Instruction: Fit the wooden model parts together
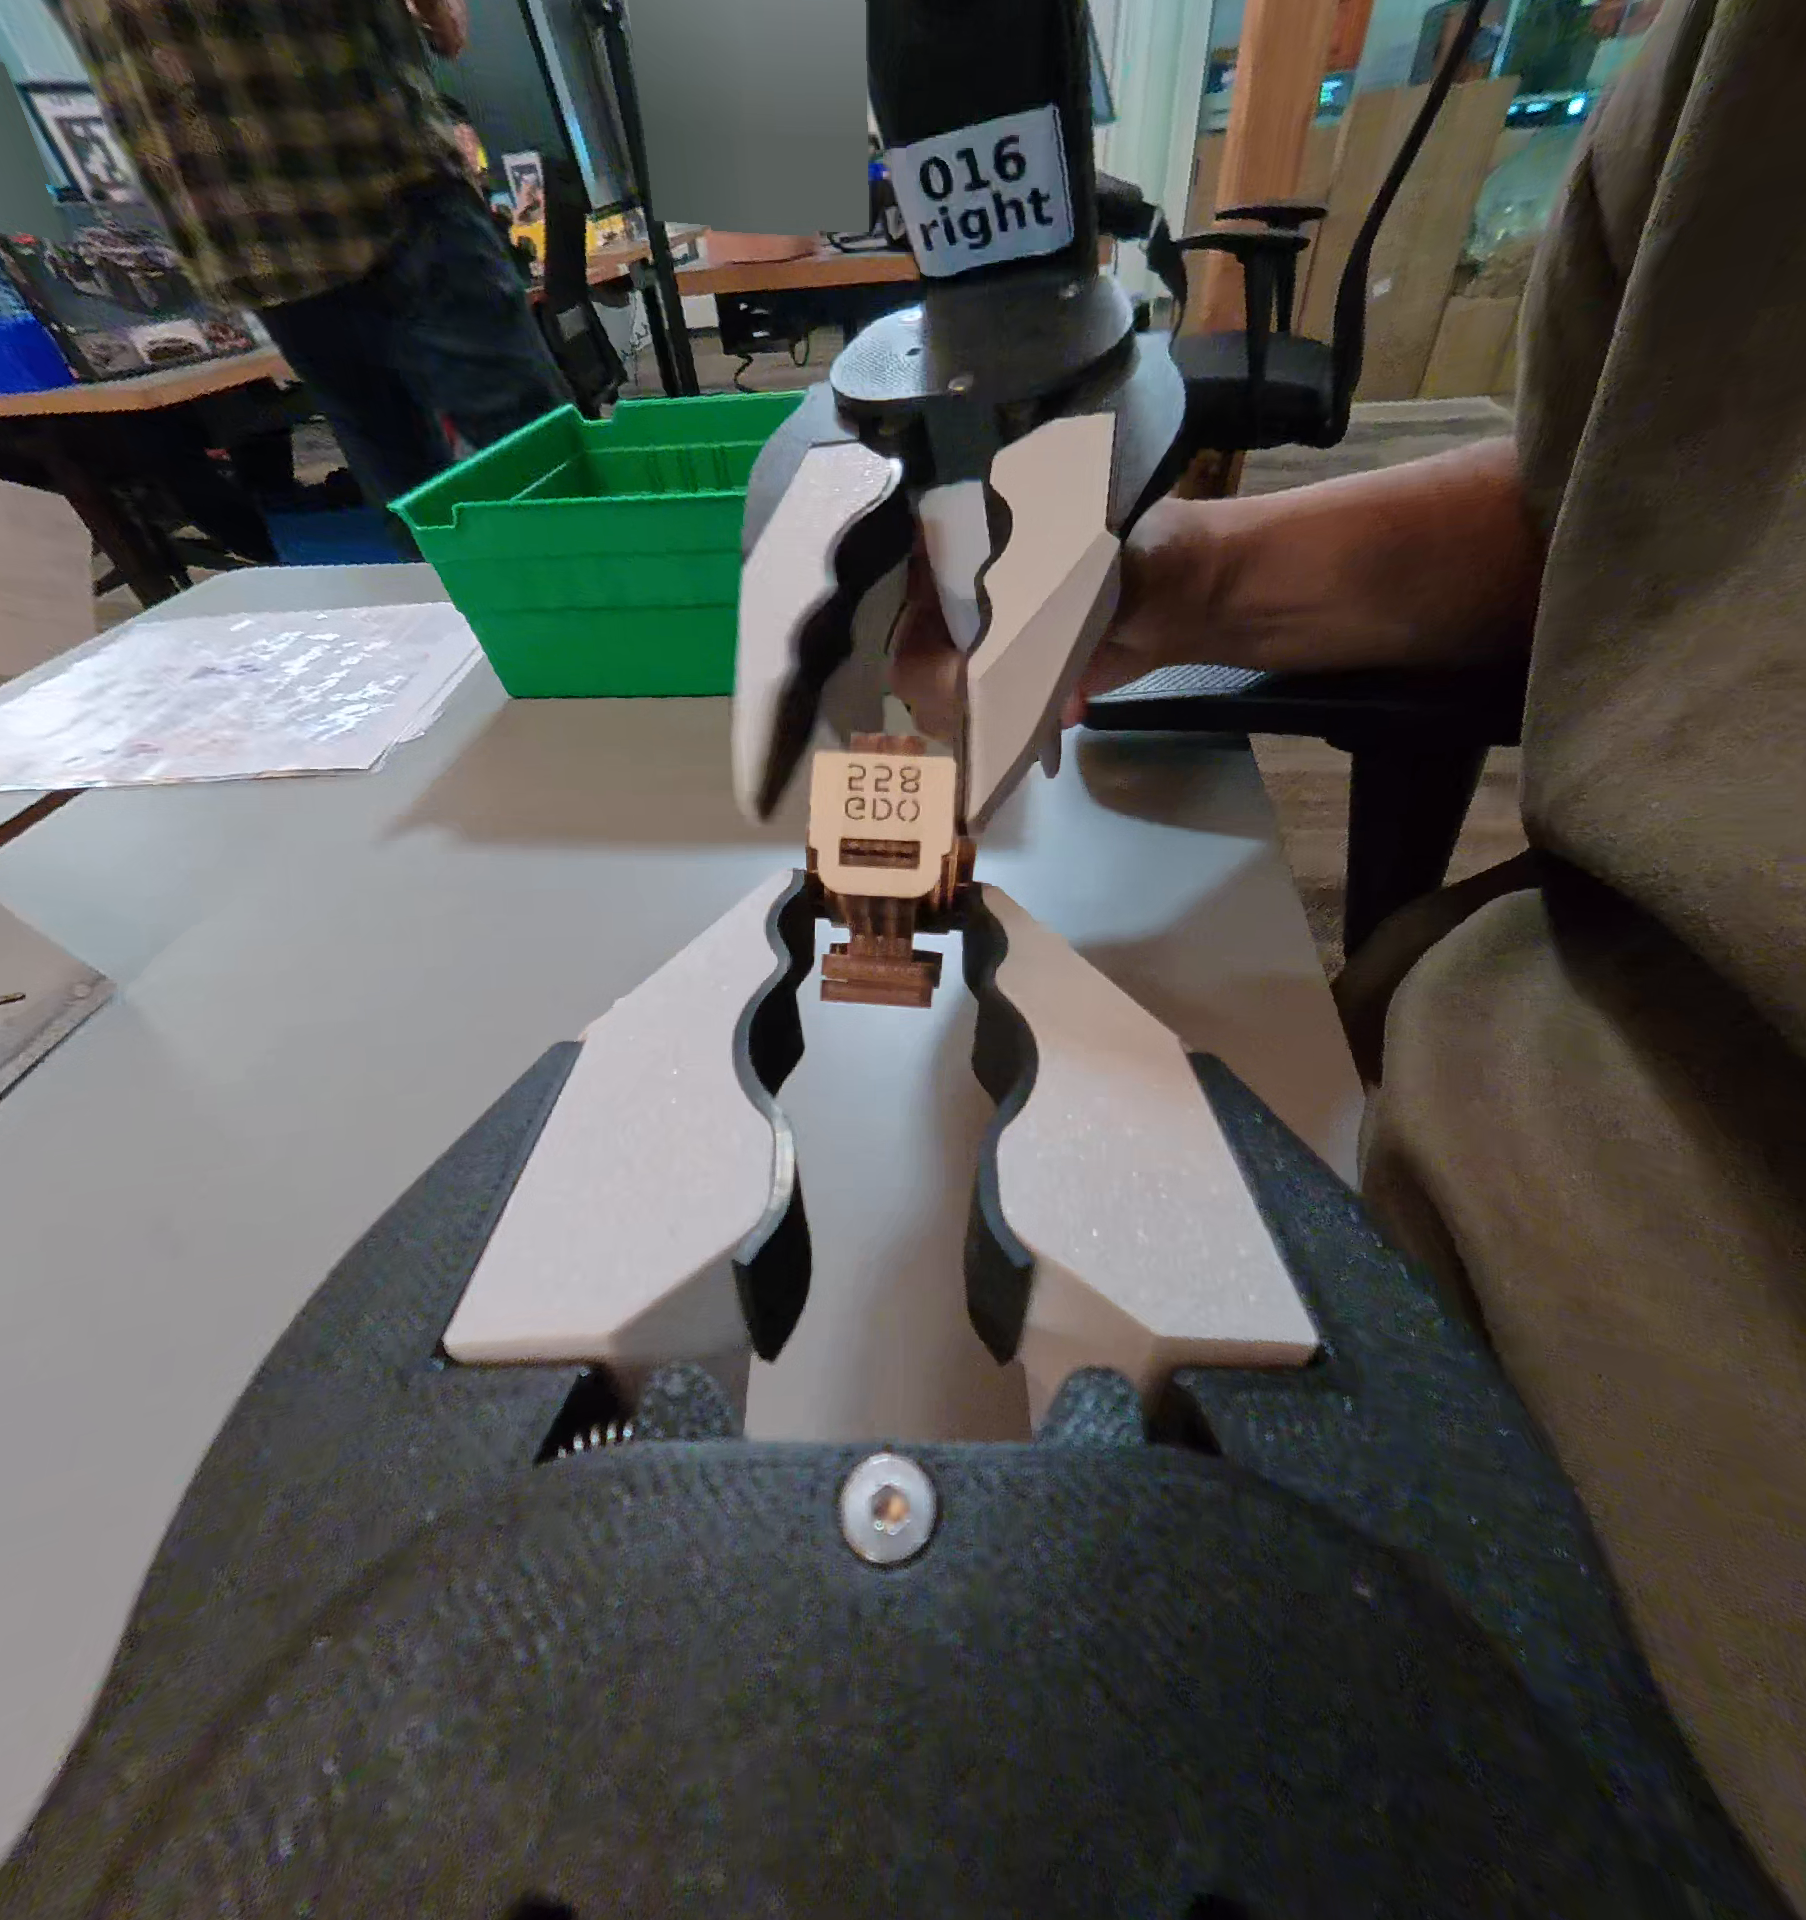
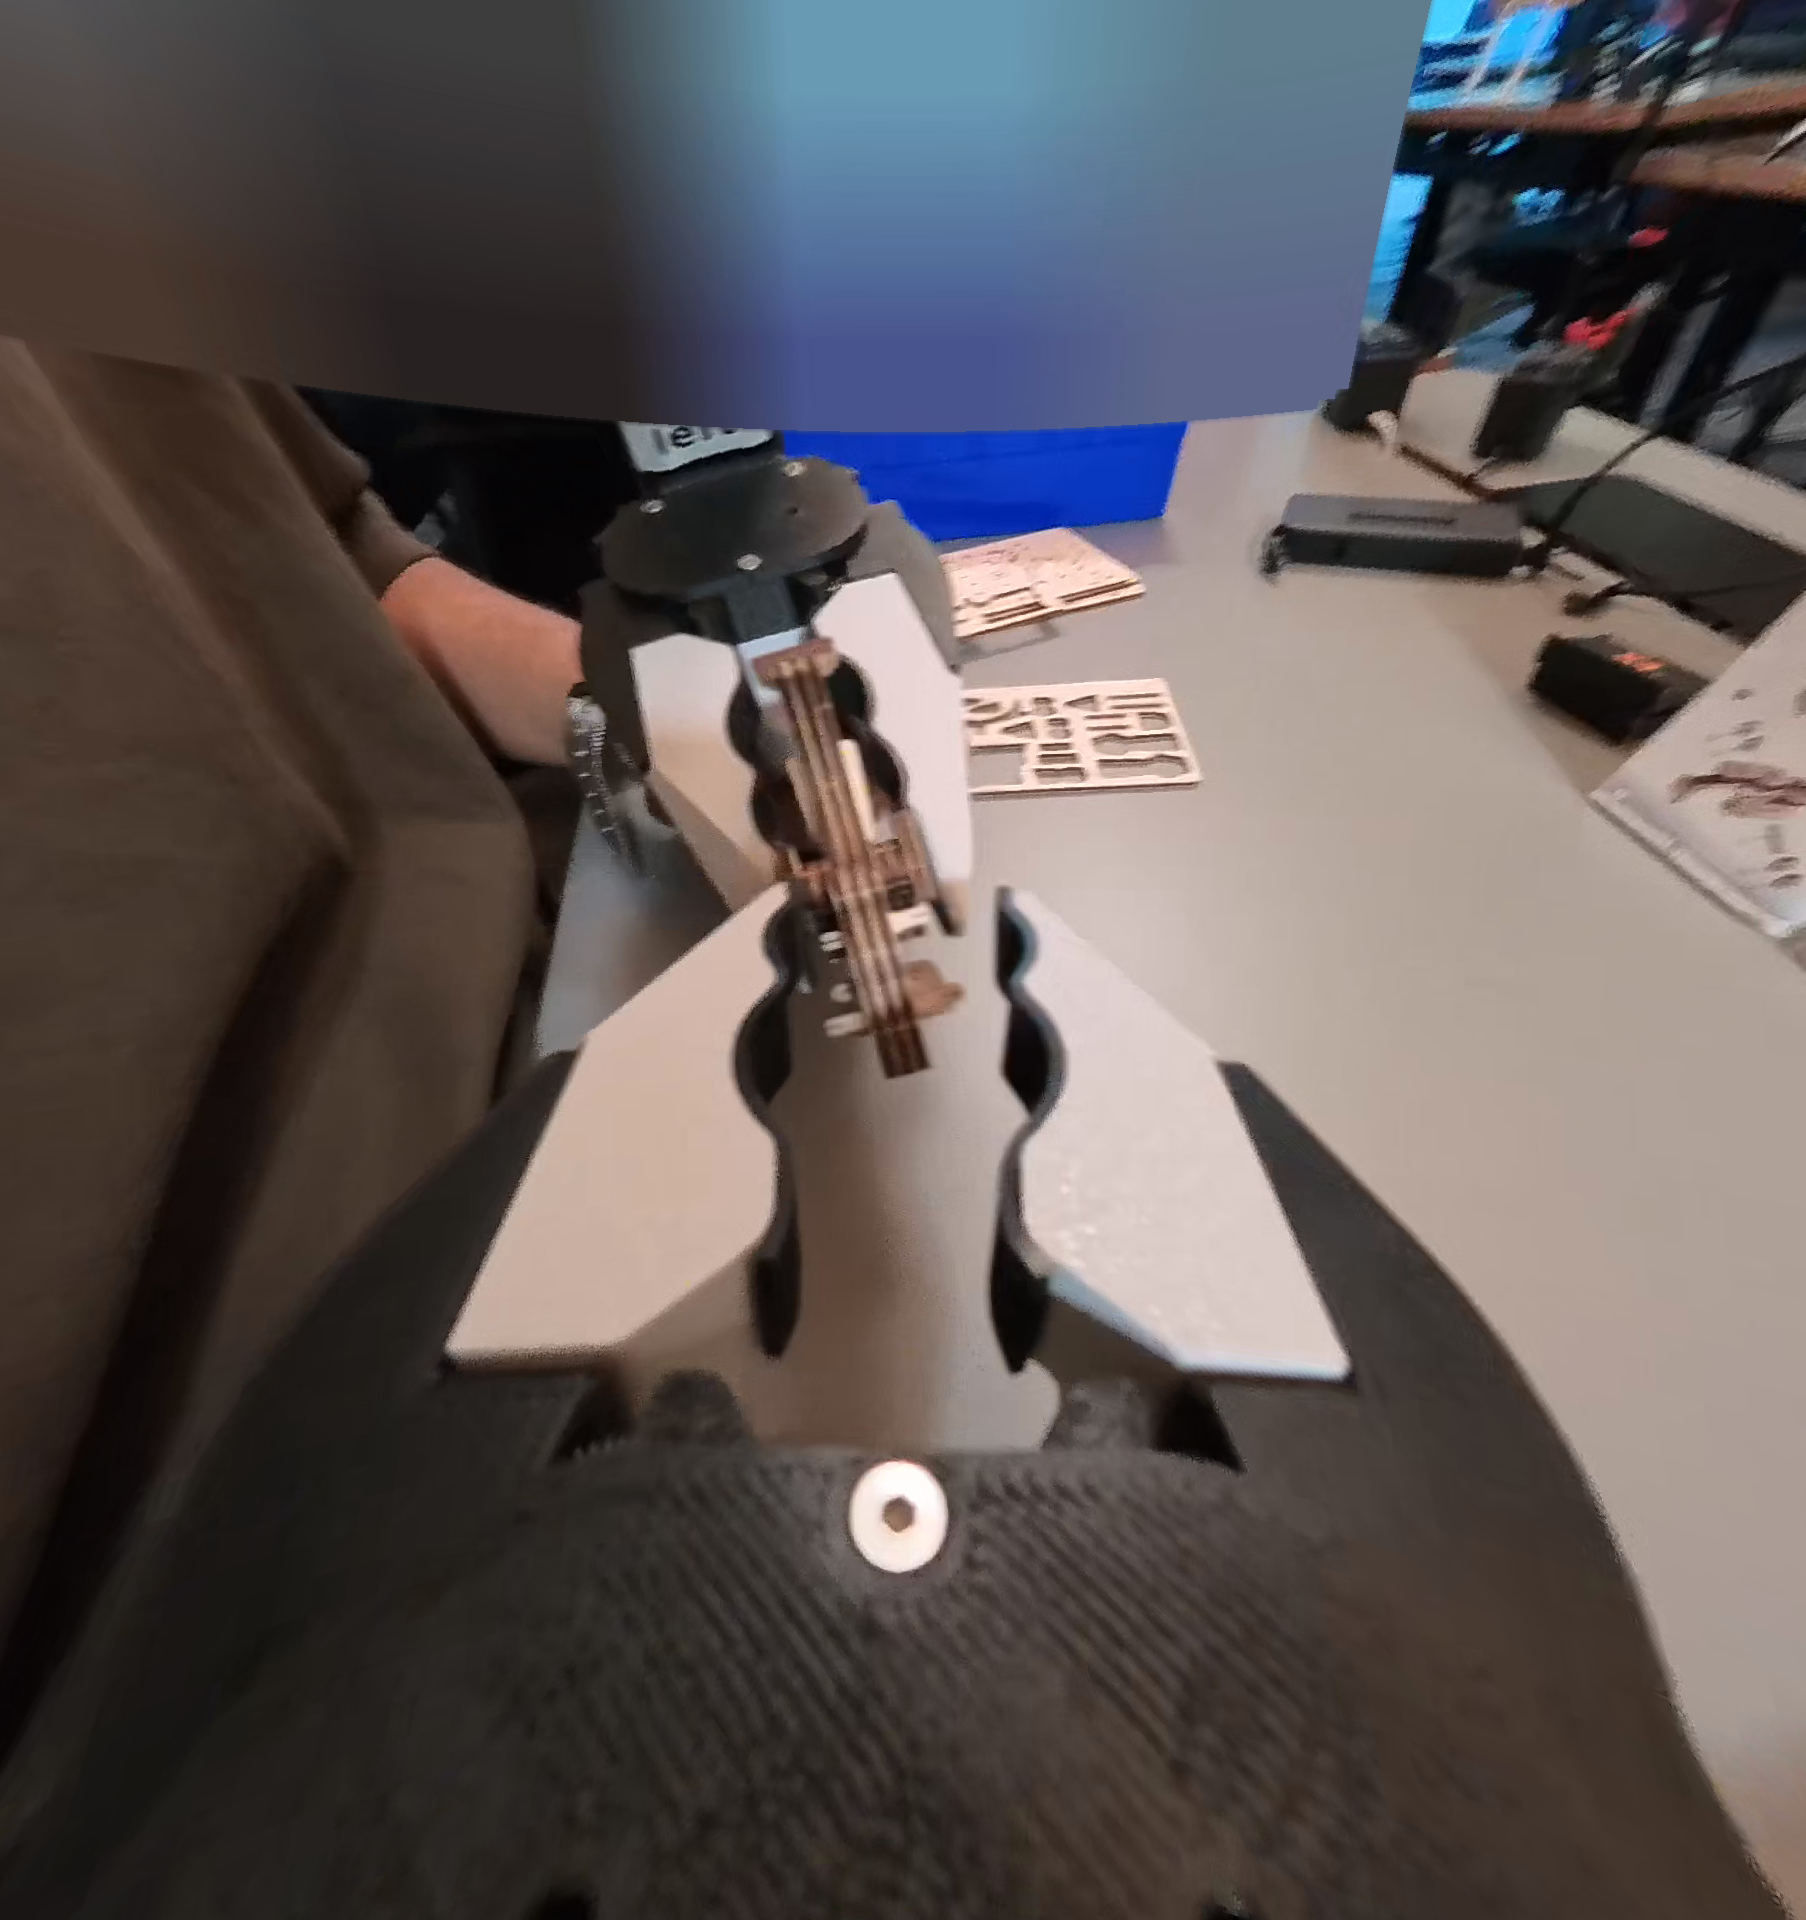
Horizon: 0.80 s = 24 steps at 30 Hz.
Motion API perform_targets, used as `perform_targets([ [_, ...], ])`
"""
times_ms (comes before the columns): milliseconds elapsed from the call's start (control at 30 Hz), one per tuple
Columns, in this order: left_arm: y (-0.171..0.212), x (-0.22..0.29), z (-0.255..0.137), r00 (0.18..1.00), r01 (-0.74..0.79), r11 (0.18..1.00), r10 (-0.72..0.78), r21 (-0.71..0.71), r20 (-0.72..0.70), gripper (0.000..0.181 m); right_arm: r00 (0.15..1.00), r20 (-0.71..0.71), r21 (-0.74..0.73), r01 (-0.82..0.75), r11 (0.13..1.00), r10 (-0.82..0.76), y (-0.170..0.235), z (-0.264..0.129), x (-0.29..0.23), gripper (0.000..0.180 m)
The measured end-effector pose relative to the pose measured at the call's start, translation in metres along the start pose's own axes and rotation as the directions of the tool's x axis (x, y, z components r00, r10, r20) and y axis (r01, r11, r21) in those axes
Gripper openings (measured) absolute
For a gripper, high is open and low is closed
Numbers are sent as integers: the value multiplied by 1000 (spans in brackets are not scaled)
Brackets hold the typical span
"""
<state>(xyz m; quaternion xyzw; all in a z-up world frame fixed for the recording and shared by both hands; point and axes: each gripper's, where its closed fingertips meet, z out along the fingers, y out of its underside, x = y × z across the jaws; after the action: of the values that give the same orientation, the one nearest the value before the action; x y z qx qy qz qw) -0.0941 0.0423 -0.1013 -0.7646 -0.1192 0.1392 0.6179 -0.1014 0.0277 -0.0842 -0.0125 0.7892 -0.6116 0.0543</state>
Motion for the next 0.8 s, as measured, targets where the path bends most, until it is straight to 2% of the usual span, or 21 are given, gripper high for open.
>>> perform_targets([
  [33, 0, 0, 0, 1000, 4, 1000, -4, 2, -2, 26, 1000, -17, -2, 5, 1000, -5, 0, -1, 3, 46],
  [100, 1, 2, 2, 1000, -15, 1000, 15, -10, 2, 26, 997, 70, -29, -30, 999, 32, 3, -2, -10, 22],
  [200, 3, 7, 5, 1000, -12, 1000, 11, -22, -18, 26, 995, 90, -80, -29, 996, 36, 7, -4, -12, 21],
  [267, 0, 2, 3, 1000, -13, 1000, 13, -7, 5, 26, 998, 58, -32, -14, 999, 16, 2, -2, -8, 22],
  [300, -1, 0, 1, 1000, -3, 1000, 3, 2, 7, 26, 999, 35, -9, 0, 1000, 1, 0, -1, -6, 23],
  [367, -1, 0, 0, 1000, 14, 1000, -14, 8, -5, 26, 999, -30, 1, 22, 1000, -22, -1, -1, 4, 45],
  [400, -1, 0, 1, 1000, 8, 1000, -8, 5, 2, 26, 1000, -6, -2, 23, 1000, -23, 0, -1, 1, 42],
  [433, -1, -1, 2, 1000, -1, 1000, 1, -1, 17, 26, 999, 54, -9, 4, 1000, -3, 1, -1, -7, 22],
  [533, 6, 7, 5, 1000, -6, 999, 5, -35, -23, 26, 995, 94, -93, -23, 995, 31, 10, -3, -11, 21],
  [600, 3, 3, 4, 1000, -18, 1000, 18, -22, 1, 26, 997, 76, -53, -17, 998, 21, 5, -3, -8, 21],
  [667, -1, 0, 2, 1000, 0, 1000, 0, -1, 5, 26, 1000, 24, -3, 7, 1000, -7, 0, -1, -3, 26],
  [733, -1, 1, 1, 1000, 7, 1000, -7, 3, -4, 26, 1000, -24, -2, 17, 1000, -17, 1, -1, 5, 49],
  [800, -1, 2, 2, 1000, -15, 1000, 15, -3, 4, 26, 997, 79, -11, -21, 1000, 22, 1, -1, -9, 21],
])
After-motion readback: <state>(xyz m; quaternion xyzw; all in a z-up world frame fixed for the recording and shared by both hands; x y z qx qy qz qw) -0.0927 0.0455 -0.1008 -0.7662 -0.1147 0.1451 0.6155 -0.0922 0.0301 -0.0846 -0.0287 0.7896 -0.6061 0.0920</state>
